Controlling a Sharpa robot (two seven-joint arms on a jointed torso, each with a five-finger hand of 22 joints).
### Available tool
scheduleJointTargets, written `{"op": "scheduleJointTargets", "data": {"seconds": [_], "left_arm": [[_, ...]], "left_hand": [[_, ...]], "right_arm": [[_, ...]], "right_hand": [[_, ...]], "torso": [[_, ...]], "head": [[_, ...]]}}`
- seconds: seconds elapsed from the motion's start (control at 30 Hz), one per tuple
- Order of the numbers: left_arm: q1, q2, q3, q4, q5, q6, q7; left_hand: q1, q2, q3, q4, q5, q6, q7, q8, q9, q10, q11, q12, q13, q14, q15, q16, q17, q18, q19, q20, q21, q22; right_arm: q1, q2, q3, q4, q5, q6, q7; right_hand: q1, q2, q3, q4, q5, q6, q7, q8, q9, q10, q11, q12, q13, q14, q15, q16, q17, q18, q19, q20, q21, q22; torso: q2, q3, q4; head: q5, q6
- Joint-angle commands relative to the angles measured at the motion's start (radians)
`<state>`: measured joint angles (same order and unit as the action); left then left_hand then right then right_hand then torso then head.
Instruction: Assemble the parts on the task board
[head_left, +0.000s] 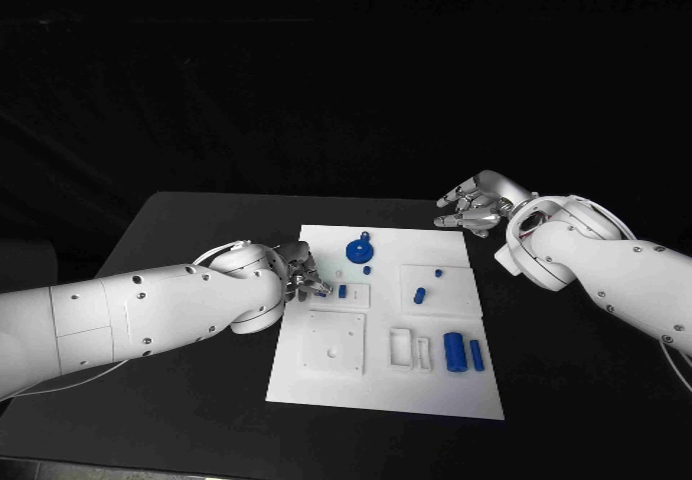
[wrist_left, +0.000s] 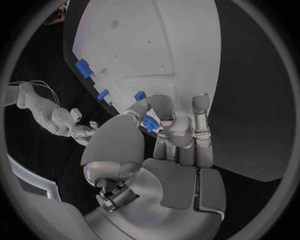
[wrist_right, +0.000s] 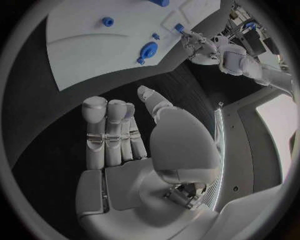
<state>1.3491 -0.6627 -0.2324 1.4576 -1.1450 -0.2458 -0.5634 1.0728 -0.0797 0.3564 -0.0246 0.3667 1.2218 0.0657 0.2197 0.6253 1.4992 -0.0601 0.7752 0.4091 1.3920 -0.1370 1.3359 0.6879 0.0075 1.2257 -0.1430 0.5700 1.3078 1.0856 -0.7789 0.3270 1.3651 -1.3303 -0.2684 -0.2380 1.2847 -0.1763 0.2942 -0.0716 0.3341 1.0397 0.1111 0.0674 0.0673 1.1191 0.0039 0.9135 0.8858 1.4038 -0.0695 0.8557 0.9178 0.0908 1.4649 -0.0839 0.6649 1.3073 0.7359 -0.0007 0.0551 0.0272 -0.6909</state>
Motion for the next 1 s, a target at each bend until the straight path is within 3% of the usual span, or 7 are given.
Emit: {"op": "scheduleJointTargets", "data": {"seconds": [0.03, 0.4, 0.5, 0.57, 1.0], "left_arm": [[-0.012, 0.008, -0.009, 0.004, 0.022, 0.051, 0.001], [-0.012, 0.011, -0.008, -0.003, 0.021, 0.047, 0.003], [-0.012, 0.013, -0.008, -0.006, 0.021, 0.051, 0.003], [-0.012, 0.014, -0.008, -0.007, 0.021, 0.054, 0.003], [-0.012, 0.013, -0.008, -0.01, 0.022, 0.056, 0.004]], "left_hand": [[0.001, -0.012, 0.002, 0.016, -0.006, 0.152, -0.127, 0.0, -0.006, 0.013, -0.043, -0.004, -0.001, -0.001, -0.006, -0.003, -0.001, 0.012, 0.002, 0.002, -0.005, 0.019], [0.0, -0.032, -0.004, 0.051, -0.018, 0.153, -0.128, 0.0, -0.007, 0.013, -0.043, -0.004, -0.003, -0.002, -0.006, -0.004, -0.002, 0.011, 0.004, 0.001, -0.006, 0.019], [0.006, -0.039, -0.009, 0.071, -0.061, 0.155, -0.128, 0.001, -0.008, 0.013, -0.043, -0.004, -0.003, -0.002, -0.007, -0.005, -0.003, 0.01, 0.003, 0.0, -0.007, 0.019], [0.007, -0.041, -0.01, 0.076, -0.068, 0.156, -0.129, 0.001, -0.008, 0.013, -0.043, -0.004, -0.003, -0.002, -0.006, -0.005, -0.003, 0.01, 0.003, 0.0, -0.007, 0.019], [0.02, -0.059, -0.015, 0.109, -0.078, 0.157, -0.129, 0.0, -0.009, 0.013, -0.043, -0.005, -0.006, -0.004, -0.007, -0.007, -0.007, 0.01, 0.003, 0.001, -0.01, 0.019]], "right_arm": [[-0.001, 0.001, 0.0, 0.0, -0.003, 0.01, 0.009], [-0.001, 0.0, 0.0, 0.001, -0.003, 0.01, 0.01], [-0.001, 0.0, 0.0, 0.001, -0.003, 0.01, 0.01], [-0.001, 0.0, 0.0, 0.001, -0.003, 0.01, 0.01], [-0.001, -0.001, 0.0, 0.002, -0.003, 0.009, 0.01]], "right_hand": [[-0.013, -0.001, 0.001, 0.003, 0.006, 0.005, -0.002, -0.005, -0.001, 0.0, -0.003, 0.001, -0.002, 0.006, 0.0, -0.005, 0.0, 0.007, 0.026, -0.003, -0.005, 0.078], [-0.012, -0.001, 0.002, 0.002, 0.006, 0.005, -0.002, -0.005, -0.001, -0.001, -0.004, 0.001, -0.002, 0.006, 0.001, -0.005, 0.0, 0.007, 0.026, -0.003, -0.006, 0.078], [-0.012, -0.001, 0.002, 0.002, 0.006, 0.005, -0.002, -0.005, -0.001, -0.001, -0.004, 0.001, -0.002, 0.006, 0.001, -0.005, 0.0, 0.007, 0.026, -0.003, -0.006, 0.078], [-0.012, -0.001, 0.002, 0.002, 0.006, 0.005, -0.002, -0.005, -0.001, -0.001, -0.004, 0.001, -0.002, 0.006, 0.001, -0.005, 0.0, 0.007, 0.026, -0.003, -0.006, 0.078], [-0.012, -0.001, 0.002, 0.002, 0.006, 0.005, -0.002, -0.005, -0.001, -0.001, -0.004, 0.001, -0.002, 0.006, 0.001, -0.005, 0.0, 0.007, 0.026, -0.003, -0.006, 0.078]], "torso": [[0.0, 0.0009, -0.0005], [0.0, 0.0005, -0.0004], [0.0, 0.0006, -0.0007], [0.0, 0.0005, -0.0008], [0.0, -0.0007, 0.0005]], "head": [[0.001, 0.001], [-0.001, 0.003], [-0.002, 0.003], [-0.002, 0.003], [-0.003, 0.004]]}}
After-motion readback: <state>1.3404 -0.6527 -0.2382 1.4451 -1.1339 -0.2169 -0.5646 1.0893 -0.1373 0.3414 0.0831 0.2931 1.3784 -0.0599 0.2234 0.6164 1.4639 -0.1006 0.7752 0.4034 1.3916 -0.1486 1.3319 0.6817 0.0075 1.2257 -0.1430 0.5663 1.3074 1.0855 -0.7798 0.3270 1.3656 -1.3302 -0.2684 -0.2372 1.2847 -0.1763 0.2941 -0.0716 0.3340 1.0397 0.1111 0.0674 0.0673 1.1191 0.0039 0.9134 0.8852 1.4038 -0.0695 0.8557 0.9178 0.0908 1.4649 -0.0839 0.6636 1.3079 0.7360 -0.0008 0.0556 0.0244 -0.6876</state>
